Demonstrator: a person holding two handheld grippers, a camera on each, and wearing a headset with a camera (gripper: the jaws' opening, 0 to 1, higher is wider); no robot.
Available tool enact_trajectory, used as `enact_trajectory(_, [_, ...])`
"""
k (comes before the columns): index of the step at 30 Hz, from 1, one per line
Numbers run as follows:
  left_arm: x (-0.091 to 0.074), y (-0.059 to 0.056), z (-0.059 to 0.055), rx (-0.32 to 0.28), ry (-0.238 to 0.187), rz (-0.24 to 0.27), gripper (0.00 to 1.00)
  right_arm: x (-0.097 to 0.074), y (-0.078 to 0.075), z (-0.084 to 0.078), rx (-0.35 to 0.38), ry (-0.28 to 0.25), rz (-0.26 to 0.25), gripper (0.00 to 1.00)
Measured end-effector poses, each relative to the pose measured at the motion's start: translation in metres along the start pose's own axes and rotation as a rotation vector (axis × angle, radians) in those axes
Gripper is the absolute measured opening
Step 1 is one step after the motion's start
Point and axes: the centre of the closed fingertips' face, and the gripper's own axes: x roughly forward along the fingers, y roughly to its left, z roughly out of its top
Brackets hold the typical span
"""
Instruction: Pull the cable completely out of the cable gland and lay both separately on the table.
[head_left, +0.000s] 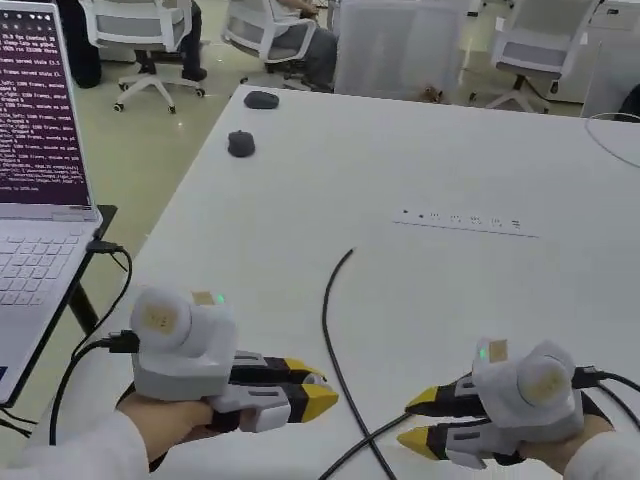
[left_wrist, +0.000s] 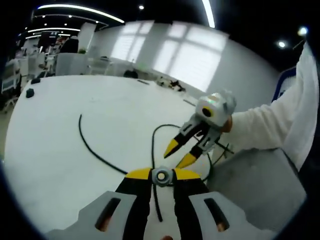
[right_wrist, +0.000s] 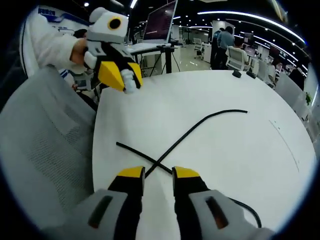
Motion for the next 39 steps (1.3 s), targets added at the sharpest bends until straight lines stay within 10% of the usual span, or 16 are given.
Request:
enact_trajectory(10, [0.036,0.029,-0.047,-0.023,0.148,0.087,0.17,-0.056,0.003,-0.003,0.076,-0.071,-0.129,0.28])
enact_trajectory(21, [0.055,0.034,-0.075,0.037,0.268,0.14,0.17,-0.093,-0.004,-0.028,0.187,-0.097,-0.245,0.31])
enact_trajectory(39, [0.024,0.014,-0.038,-0.03,0.151,0.147,0.32,-0.112,-0.007,-0.044,0.246,-0.061,-0.295,0.44])
